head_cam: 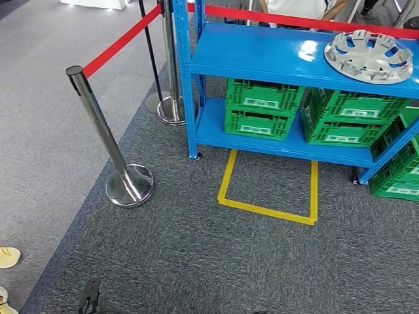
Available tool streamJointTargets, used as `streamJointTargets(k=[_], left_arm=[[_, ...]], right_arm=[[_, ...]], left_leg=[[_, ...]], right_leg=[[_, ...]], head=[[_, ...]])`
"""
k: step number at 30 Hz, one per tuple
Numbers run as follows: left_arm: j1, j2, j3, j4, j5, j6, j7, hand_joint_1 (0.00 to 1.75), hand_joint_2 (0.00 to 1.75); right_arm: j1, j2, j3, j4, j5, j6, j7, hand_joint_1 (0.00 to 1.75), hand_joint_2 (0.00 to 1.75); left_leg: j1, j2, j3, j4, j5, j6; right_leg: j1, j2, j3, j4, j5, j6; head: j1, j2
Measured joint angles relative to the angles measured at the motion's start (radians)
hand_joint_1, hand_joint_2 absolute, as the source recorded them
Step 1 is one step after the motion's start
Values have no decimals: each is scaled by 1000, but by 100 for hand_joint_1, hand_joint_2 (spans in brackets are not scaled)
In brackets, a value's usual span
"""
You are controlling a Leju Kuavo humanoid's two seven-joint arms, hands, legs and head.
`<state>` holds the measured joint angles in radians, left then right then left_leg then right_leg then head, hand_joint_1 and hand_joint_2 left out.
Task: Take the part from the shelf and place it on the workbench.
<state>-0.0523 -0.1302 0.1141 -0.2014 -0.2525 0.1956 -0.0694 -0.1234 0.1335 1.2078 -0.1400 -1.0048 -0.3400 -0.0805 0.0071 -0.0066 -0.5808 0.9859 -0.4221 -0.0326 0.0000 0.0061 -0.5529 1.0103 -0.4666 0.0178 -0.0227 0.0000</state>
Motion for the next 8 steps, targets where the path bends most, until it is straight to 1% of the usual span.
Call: streamJointTargets(k=[4, 8], left_arm=[[0, 0, 0, 0, 0, 0, 0, 0, 0], [0, 0, 0, 0, 0, 0, 0, 0, 0]], right_arm=[[0, 0, 0, 0, -2, 1, 0, 0, 0], [1, 0, 0, 0, -3, 1, 0, 0, 0]], left_leg=[[-1, 0, -1, 1, 0, 5], [-2, 0, -1, 1, 1, 10]], right_leg=[[-1, 1, 2, -7, 5, 11], [-2, 0, 4, -8, 7, 15]], head=[[0, 0], [-1, 0]])
